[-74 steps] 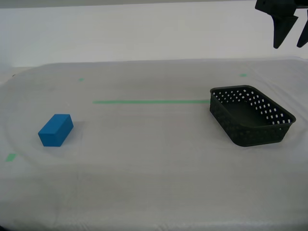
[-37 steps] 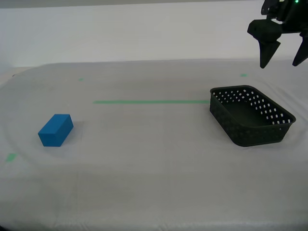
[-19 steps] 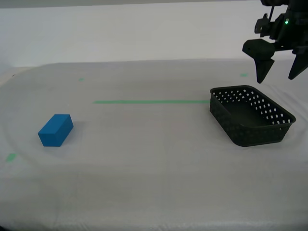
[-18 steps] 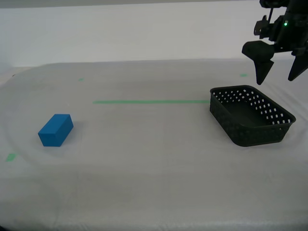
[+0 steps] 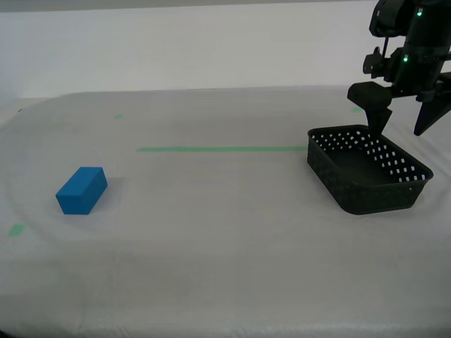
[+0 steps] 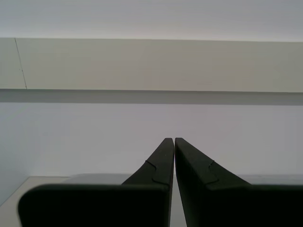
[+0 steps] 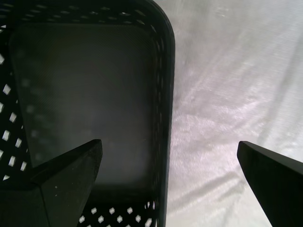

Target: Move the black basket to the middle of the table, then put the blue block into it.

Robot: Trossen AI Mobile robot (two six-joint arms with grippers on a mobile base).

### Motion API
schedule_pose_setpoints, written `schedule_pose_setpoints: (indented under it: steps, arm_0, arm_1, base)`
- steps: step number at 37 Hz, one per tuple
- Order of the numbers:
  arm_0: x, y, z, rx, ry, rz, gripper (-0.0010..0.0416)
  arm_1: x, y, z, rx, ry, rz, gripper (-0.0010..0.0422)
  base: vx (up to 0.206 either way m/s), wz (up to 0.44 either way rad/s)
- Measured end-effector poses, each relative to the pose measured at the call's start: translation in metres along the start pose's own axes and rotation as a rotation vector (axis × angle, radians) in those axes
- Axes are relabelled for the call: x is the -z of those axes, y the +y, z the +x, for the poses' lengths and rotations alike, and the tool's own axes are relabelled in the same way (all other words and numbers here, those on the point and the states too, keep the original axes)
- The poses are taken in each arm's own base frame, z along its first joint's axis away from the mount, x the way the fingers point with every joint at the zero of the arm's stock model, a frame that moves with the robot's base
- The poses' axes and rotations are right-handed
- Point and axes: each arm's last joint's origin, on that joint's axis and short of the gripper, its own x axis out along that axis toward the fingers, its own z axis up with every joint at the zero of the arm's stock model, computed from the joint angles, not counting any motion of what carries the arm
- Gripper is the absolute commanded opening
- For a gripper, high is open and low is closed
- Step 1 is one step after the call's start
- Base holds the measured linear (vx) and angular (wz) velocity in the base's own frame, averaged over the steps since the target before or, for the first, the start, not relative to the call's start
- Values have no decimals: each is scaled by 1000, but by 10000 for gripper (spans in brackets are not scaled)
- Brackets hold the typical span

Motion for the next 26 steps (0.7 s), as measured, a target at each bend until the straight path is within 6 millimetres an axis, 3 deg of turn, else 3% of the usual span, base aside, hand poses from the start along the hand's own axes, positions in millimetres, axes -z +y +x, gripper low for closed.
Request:
schedule_pose_setpoints:
  steps: [26]
  arm_0:
    - [12,1,36,-8,-64,5,399]
  arm_1:
    - [0,0,0,0,0,0,0]
  base:
    - [0,0]
